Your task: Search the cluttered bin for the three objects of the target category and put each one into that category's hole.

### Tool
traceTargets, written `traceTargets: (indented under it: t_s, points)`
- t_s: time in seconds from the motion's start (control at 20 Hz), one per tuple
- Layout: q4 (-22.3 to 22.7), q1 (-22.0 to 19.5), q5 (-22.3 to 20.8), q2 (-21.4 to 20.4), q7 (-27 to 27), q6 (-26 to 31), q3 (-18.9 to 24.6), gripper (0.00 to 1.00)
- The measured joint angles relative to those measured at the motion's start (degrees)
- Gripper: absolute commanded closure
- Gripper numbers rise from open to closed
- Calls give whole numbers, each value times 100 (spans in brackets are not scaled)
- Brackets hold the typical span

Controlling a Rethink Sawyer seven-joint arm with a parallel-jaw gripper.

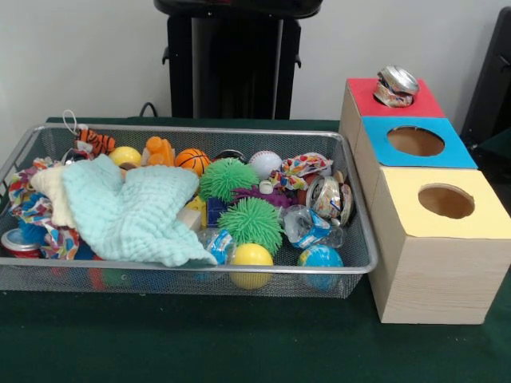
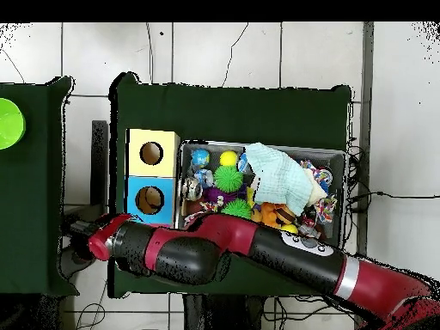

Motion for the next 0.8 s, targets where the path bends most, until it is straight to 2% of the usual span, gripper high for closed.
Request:
traceTargets:
  t_s: [0.15, 0.3, 0.35, 0.5, 0.55, 0.8]
  points:
    - [56, -123, -2, 288, 0, 5, 83, 100]
    - [85, -160, 6, 327, 0, 79, 63, 100]
    - [125, -141, 48, 183, 0, 334, -50, 100]
    - [145, -101, 54, 3, 0, 621, -154, 100]
    - [152, -15, 49, -264, 0, 1077, -307, 100]
    - [152, 182, -15, -628, 0, 1803, -620, 100]
